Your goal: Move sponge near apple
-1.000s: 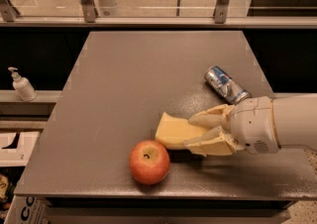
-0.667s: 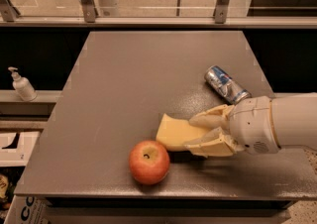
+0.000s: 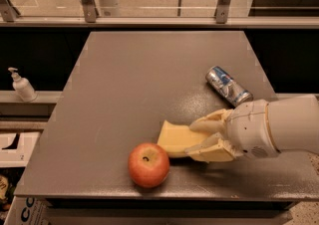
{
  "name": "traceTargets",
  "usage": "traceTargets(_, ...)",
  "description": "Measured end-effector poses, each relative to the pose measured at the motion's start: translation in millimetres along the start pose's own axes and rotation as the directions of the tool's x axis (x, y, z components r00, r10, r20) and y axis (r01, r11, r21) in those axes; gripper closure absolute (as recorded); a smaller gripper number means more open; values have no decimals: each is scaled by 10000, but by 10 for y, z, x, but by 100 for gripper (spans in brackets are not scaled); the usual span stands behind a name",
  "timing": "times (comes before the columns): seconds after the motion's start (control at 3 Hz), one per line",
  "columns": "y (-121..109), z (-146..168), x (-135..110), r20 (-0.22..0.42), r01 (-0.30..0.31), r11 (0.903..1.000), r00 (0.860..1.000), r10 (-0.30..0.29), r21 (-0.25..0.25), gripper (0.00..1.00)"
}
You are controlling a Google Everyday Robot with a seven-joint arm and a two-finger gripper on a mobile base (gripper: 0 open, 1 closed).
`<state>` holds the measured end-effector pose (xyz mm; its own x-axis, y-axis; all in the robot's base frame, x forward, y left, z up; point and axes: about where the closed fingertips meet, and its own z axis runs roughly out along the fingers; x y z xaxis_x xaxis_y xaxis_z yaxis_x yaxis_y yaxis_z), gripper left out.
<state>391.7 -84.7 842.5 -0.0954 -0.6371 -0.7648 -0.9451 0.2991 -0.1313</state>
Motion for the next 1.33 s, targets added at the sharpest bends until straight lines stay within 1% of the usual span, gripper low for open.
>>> traceTargets(0.33,57,44,11,-128,0,10000,9999,-1,-83,100)
traceTargets(0.67,87,77,11,-209,-55,9998,9998,51,-179,84)
traceTargets(1.33,100,76,-22,-283,-65,9997,9996,59,-230,36)
